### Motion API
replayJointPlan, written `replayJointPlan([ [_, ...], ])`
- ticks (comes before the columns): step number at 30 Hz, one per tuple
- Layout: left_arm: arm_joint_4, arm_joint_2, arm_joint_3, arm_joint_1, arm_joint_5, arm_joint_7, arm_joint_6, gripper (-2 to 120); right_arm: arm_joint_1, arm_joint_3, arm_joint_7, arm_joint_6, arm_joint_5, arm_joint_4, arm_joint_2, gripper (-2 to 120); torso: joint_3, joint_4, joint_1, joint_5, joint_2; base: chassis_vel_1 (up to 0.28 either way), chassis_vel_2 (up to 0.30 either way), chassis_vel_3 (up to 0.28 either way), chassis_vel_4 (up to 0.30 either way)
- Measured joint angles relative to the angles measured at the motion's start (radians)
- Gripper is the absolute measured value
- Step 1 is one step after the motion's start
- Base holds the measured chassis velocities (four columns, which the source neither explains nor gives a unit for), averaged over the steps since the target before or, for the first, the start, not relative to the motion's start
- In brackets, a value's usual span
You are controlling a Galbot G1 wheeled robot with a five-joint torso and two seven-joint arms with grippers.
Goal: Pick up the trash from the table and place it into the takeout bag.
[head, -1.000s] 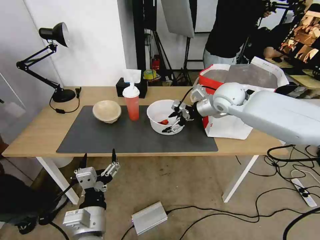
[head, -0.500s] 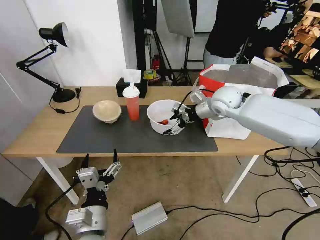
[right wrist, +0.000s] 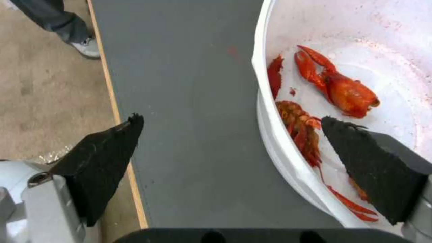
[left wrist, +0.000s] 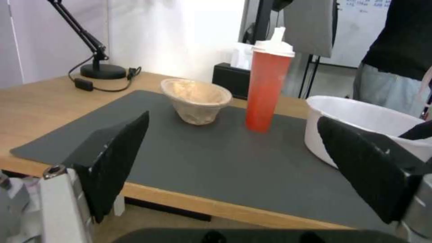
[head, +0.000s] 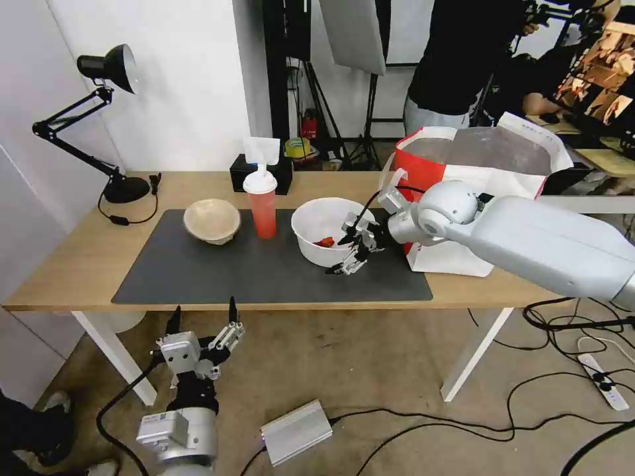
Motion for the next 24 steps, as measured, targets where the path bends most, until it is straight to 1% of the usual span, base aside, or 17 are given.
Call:
replayJointPlan([
  [9, 0.014, -0.002, 0.011, -0.003, 0.0, 0.0, 0.0, 100, -0.008, 0.008, -0.002, 0.005, -0.001, -0.028, 0.013, 100, 0.0, 0.0, 0.0, 0.0, 0.0, 0.0, 0.0, 0.0, 0.0],
  [10, 0.015, -0.001, 0.011, -0.005, 0.001, 0.0, 0.0, 100, -0.01, 0.008, -0.002, 0.007, -0.001, -0.035, 0.016, 97, 0.0, 0.0, 0.0, 0.0, 0.0, 0.0, 0.0, 0.0, 0.0],
  [12, 0.016, -0.001, 0.011, -0.006, 0.001, -0.001, 0.0, 100, -0.013, 0.009, -0.002, 0.011, 0.0, -0.044, 0.019, 89, 0.0, 0.0, 0.0, 0.0, 0.0, 0.0, 0.0, 0.0, 0.0],
  [13, 0.016, -0.001, 0.011, -0.006, 0.001, -0.001, 0.0, 100, -0.013, 0.009, -0.002, 0.011, 0.0, -0.044, 0.019, 89, 0.0, 0.0, 0.0, 0.0, 0.0, 0.0, 0.0, 0.0, 0.0],
  [16, 0.017, -0.001, 0.011, -0.007, 0.001, -0.001, 0.0, 100, -0.016, 0.01, -0.005, 0.014, 0.0, -0.053, 0.021, 77, 0.0, 0.0, 0.0, 0.0, 0.0, 0.0, 0.0, 0.0, 0.0],
  [17, 0.019, 0.0, 0.011, -0.008, 0.0, -0.001, 0.0, 100, -0.018, 0.01, -0.007, 0.015, 0.001, -0.058, 0.023, 70, 0.0, 0.0, 0.0, 0.0, 0.0, 0.0, 0.0, 0.0, 0.0],
  [18, 0.019, 0.0, 0.011, -0.008, 0.0, -0.001, 0.0, 100, -0.018, 0.01, -0.007, 0.015, 0.001, -0.058, 0.023, 70, 0.0, 0.0, 0.0, 0.0, 0.0, 0.0, 0.0, 0.0, 0.0],
  [20, 0.02, 0.002, 0.011, -0.01, 0.0, -0.001, 0.0, 100, -0.018, 0.01, -0.008, 0.015, 0.001, -0.063, 0.026, 64, 0.0, 0.0, 0.0, 0.0, 0.0, 0.0, 0.0, 0.0, 0.0],
  [21, 0.02, 0.003, 0.011, -0.012, 0.0, -0.001, 0.0, 100, -0.018, 0.01, -0.009, 0.016, 0.002, -0.066, 0.028, 57, 0.0, 0.0, 0.0, 0.0, 0.0, 0.0, 0.0, 0.0, 0.0],
  [22, 0.02, 0.003, 0.011, -0.012, 0.0, -0.001, 0.0, 100, -0.018, 0.01, -0.009, 0.016, 0.002, -0.066, 0.028, 57, 0.0, 0.0, 0.0, 0.0, 0.0, 0.0, 0.0, 0.0, 0.0],
  [24, 0.02, 0.004, 0.012, -0.016, -0.001, -0.002, 0.0, 100, -0.018, 0.01, -0.012, 0.019, 0.003, -0.072, 0.033, 45, 0.0, 0.0, 0.0, 0.0, 0.0, 0.0, 0.0, 0.0, 0.0],
])
